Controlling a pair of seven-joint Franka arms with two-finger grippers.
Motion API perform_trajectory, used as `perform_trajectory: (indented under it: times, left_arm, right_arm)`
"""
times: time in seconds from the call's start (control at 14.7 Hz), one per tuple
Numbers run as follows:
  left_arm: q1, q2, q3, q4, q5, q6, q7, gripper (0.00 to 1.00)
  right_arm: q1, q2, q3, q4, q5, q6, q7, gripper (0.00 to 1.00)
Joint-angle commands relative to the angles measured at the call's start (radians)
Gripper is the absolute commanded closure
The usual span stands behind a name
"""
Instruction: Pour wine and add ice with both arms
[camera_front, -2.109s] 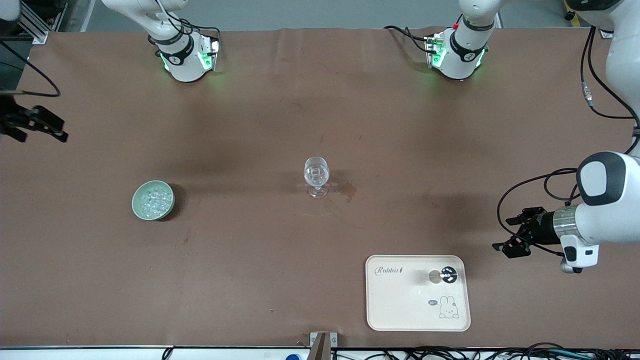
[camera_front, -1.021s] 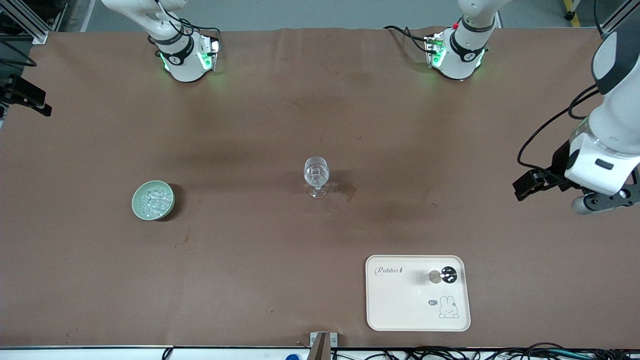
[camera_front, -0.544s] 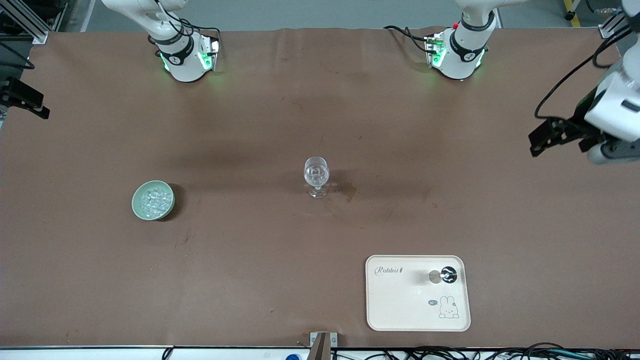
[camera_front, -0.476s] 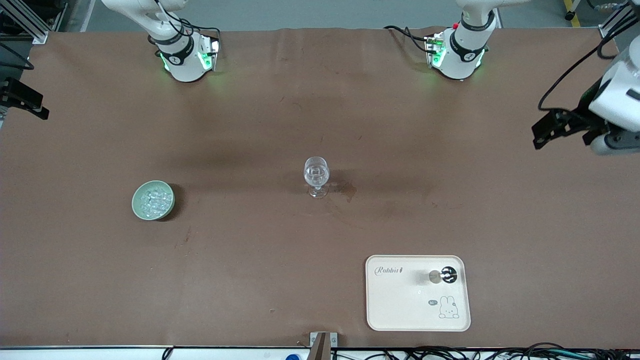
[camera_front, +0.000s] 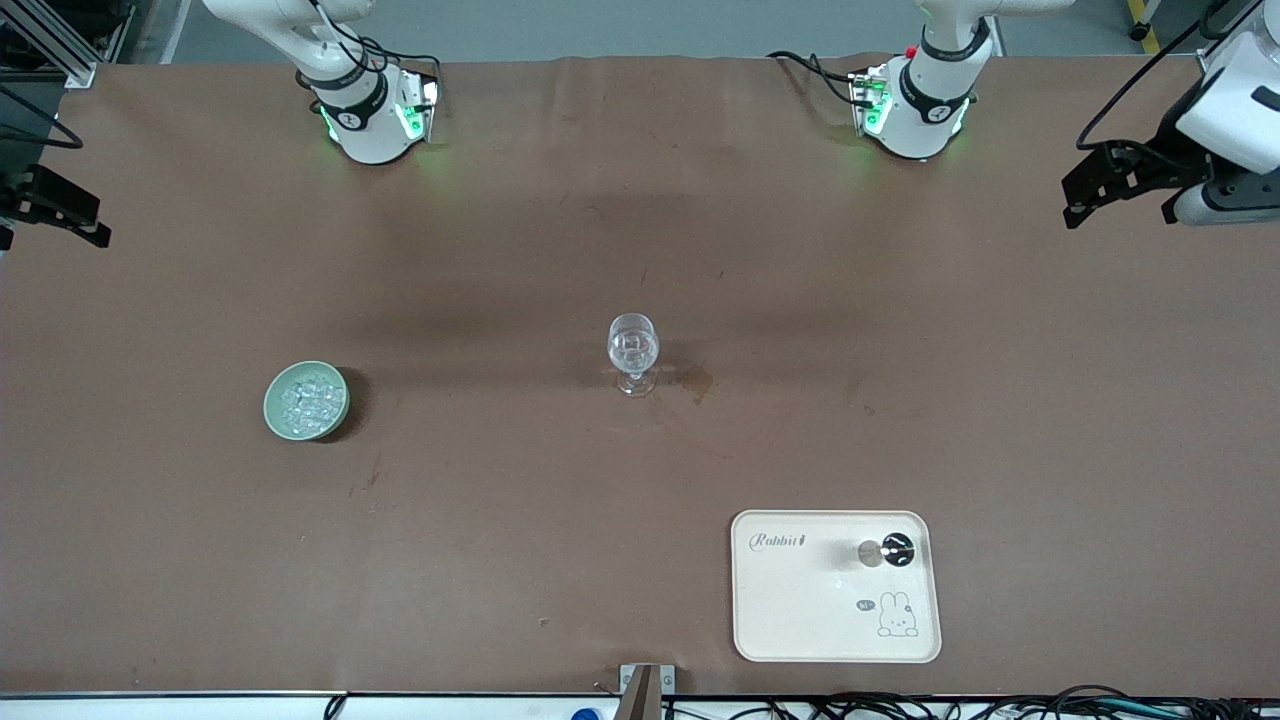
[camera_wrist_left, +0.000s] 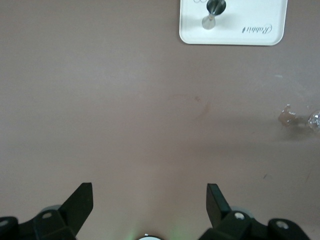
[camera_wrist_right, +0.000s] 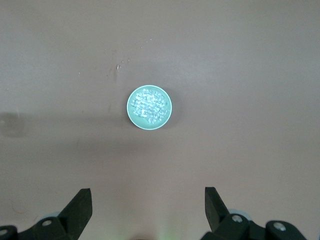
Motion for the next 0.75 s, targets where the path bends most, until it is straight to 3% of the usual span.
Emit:
perform_trajectory:
  times: [0.0, 0.27, 0.48, 0.68]
  left_arm:
    - [-0.009, -0.062, 0.026, -0.067, -0.019, 0.022, 0.039, 0.00]
    - [0.030, -0.035, 0.006, -0.045, -0.020, 0.020, 0.048, 0.00]
    - [0.033, -0.026, 0.004, -0.031, -0.019, 0.018, 0.037, 0.00]
    - [0.045, -0.026, -0.007, -0.028, -0.019, 0.018, 0.051, 0.00]
  right_arm:
    - [0.006, -0.003, 0.000, -0.005, 0.002, 0.017, 0.013, 0.01]
    - [-0.001, -0.003, -0.002, -0.004, 0.002, 0.027, 0.013, 0.00]
    - [-0.040, -0.003, 0.049, -0.004, 0.002, 0.027, 0.013, 0.00]
    - [-0.026, 0.000, 0.049, -0.004, 0.002, 0.029, 0.014, 0.00]
